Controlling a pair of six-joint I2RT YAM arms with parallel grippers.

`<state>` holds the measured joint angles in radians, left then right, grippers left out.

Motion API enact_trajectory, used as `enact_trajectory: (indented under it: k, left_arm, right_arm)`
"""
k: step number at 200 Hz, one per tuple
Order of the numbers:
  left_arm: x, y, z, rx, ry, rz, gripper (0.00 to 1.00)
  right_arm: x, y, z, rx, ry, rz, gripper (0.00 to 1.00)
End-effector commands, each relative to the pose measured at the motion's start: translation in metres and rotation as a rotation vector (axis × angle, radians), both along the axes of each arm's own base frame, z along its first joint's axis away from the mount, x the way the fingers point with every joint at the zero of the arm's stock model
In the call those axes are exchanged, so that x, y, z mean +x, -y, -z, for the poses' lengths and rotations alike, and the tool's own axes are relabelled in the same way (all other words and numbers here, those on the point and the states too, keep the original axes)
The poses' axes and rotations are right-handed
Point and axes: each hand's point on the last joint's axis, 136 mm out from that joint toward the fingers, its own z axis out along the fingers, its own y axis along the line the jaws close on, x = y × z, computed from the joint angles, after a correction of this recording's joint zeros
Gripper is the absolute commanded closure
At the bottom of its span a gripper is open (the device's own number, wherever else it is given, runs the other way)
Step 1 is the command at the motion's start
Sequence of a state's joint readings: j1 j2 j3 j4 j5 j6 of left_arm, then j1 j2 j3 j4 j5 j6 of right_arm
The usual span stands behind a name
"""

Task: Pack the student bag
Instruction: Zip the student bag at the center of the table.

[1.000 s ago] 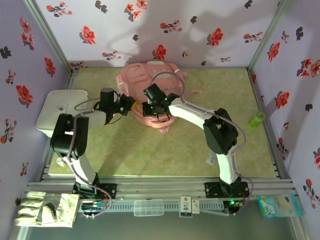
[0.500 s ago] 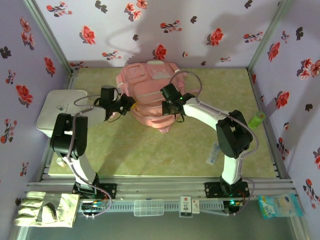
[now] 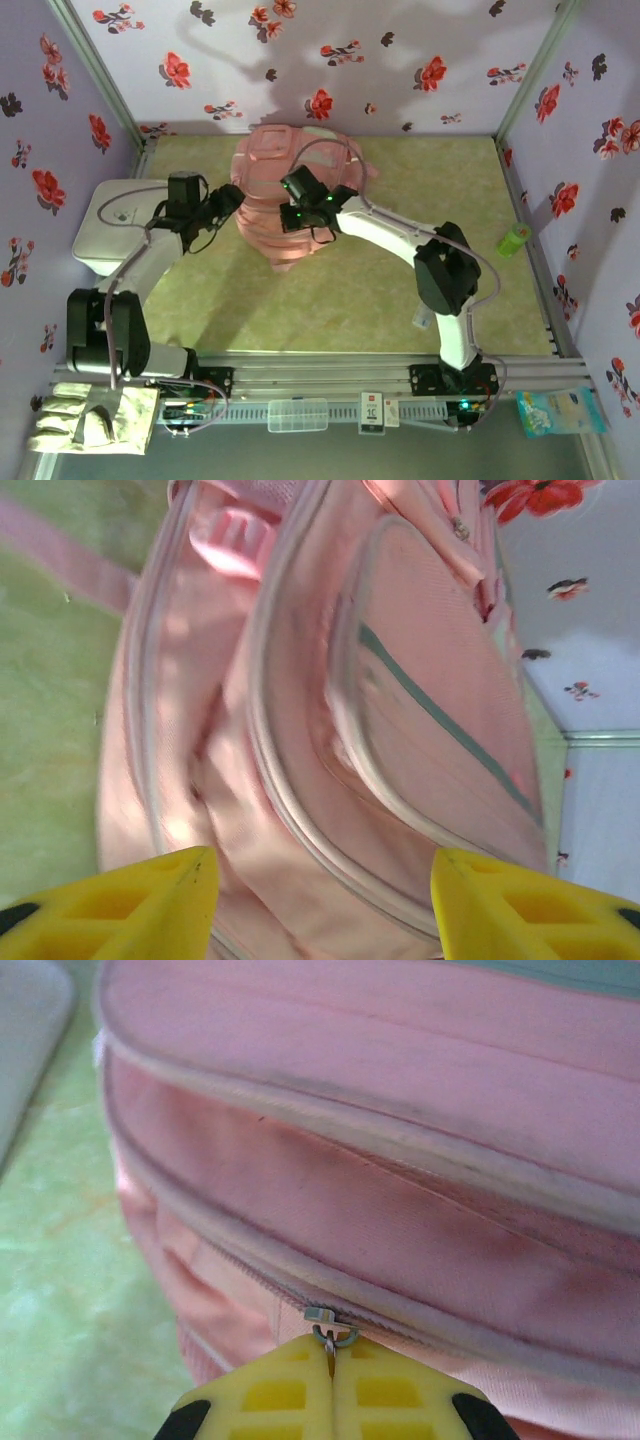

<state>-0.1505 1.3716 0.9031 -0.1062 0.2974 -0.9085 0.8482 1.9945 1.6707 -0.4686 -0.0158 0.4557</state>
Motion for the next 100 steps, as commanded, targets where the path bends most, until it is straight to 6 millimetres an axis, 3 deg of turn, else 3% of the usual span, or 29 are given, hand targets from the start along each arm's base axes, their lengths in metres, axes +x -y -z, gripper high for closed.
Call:
enact_trajectory:
  k: [1, 30, 59, 100]
  left_arm:
    - [-0.012, -0.003, 0.019, -0.063, -0.067, -0.062, 0.42]
    - [-0.007, 0.013, 0.022, -0.209, -0.073, -0.065, 0.45]
    - [-0.001, 0.021, 0.036, -0.236, -0.117, -0.074, 0.51]
    - [0.014, 0.031, 0.039, -0.268, -0.100, -0.072, 0.50]
  right_arm:
    - [-0.008, -0.040, -0.021, 0.128, -0.007, -0.079, 0.98]
    - [-0.013, -0.055, -0.024, 0.161, -0.017, -0.106, 0.98]
    - [-0.017, -0.057, -0.021, 0.160, -0.026, -0.118, 0.98]
    - [-0.021, -0.058, -0.018, 0.167, -0.038, -0.121, 0.98]
